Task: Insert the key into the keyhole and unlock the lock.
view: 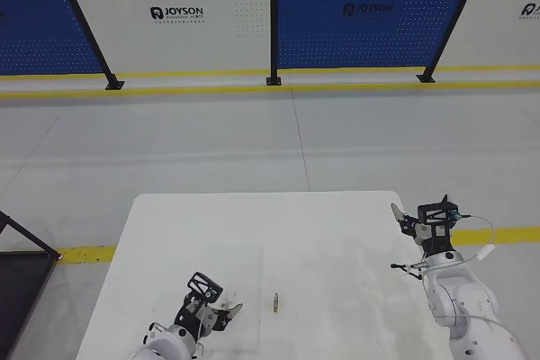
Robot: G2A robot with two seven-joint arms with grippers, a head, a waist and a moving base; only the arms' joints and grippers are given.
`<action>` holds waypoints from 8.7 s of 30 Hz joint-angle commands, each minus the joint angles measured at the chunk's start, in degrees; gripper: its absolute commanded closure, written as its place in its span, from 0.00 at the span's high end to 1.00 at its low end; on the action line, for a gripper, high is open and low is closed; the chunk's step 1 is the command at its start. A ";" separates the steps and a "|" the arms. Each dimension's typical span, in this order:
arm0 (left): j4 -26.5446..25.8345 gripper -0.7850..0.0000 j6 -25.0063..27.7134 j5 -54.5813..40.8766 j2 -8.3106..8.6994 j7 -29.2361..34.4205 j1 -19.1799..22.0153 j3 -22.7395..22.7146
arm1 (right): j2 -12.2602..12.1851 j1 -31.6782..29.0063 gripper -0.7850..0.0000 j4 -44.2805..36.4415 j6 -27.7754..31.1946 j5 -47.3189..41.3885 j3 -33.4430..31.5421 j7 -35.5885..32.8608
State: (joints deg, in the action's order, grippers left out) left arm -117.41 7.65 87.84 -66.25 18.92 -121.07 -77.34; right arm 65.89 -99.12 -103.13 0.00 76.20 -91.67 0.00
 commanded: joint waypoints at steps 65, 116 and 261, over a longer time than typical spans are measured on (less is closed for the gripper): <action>10.89 0.10 -12.62 7.01 -1.88 5.48 6.57 9.83 | 0.00 0.00 1.00 0.00 0.00 0.00 0.00 0.00; 16.99 0.00 38.76 -10.40 2.80 -61.94 -0.47 -15.14 | -0.19 -10.03 1.00 -5.68 13.53 26.13 17.48 -1.51; 29.76 0.00 45.65 -37.01 -2.80 -69.86 19.10 20.42 | 6.17 -0.96 0.00 10.82 47.69 -42.96 38.28 28.44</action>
State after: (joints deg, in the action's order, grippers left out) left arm -87.86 53.53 50.63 -68.89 -50.71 -102.23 -57.24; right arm 72.06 -100.08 -92.32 47.69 33.24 -53.39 28.43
